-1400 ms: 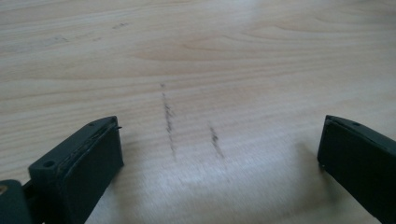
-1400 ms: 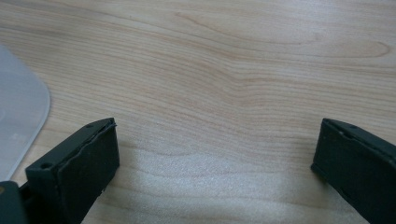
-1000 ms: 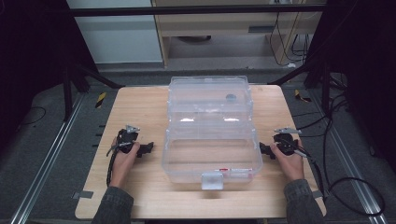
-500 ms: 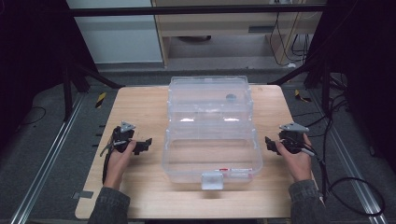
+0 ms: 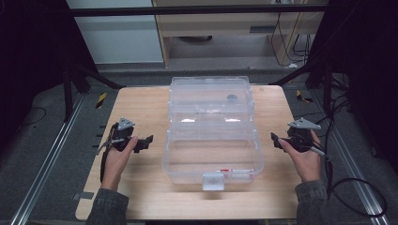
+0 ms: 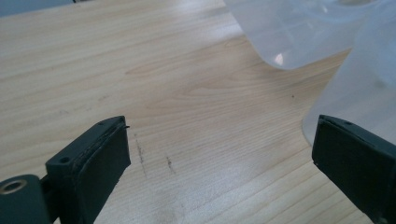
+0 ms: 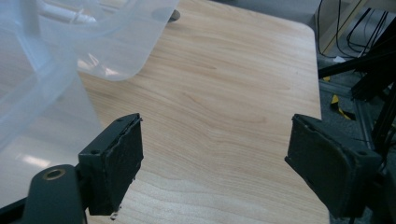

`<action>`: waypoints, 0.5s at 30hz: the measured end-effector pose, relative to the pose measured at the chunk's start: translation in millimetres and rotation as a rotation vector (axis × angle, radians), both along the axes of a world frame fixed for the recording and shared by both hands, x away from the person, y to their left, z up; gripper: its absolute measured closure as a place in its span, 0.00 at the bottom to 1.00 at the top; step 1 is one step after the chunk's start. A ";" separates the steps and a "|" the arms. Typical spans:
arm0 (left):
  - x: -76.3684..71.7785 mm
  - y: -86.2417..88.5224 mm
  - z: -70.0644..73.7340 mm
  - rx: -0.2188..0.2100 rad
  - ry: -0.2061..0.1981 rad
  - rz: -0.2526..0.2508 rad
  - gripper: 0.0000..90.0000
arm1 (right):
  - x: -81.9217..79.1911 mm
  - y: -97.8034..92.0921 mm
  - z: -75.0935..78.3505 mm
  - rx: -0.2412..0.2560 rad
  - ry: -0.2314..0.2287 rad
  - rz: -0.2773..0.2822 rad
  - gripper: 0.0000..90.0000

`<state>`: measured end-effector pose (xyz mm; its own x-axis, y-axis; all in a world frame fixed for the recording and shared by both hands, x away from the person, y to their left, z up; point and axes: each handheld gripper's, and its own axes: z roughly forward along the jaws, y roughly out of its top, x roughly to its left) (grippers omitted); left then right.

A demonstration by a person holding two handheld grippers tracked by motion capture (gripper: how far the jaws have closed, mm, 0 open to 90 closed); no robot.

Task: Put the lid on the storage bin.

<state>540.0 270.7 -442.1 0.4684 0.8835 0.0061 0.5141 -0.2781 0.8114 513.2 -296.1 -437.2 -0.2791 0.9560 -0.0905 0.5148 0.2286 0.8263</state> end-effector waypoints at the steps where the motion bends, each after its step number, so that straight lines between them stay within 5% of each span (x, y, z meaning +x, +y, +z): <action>1: -0.8 -1.0 3.0 -0.001 -0.009 -0.005 0.04 | -0.8 0.2 2.8 0.000 -0.007 0.011 0.23; 6: -7.2 -4.4 26.1 -0.023 -0.022 -0.052 0.04 | -7.7 6.8 25.0 0.020 -0.014 0.070 0.31; 9: -12.6 -5.0 44.5 -0.037 -0.045 -0.091 0.04 | -14.6 12.6 47.3 -0.024 -0.043 0.135 0.35; 15: -20.4 -11.3 70.0 0.078 -0.045 -0.168 0.04 | -14.3 19.2 92.1 -0.144 -0.009 0.232 0.35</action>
<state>519.6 259.4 -372.1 0.6073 0.7887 0.0956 0.4183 -0.4197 0.8055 498.9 -276.9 -345.1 -0.4879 0.8436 -0.2243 0.4281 0.4551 0.7808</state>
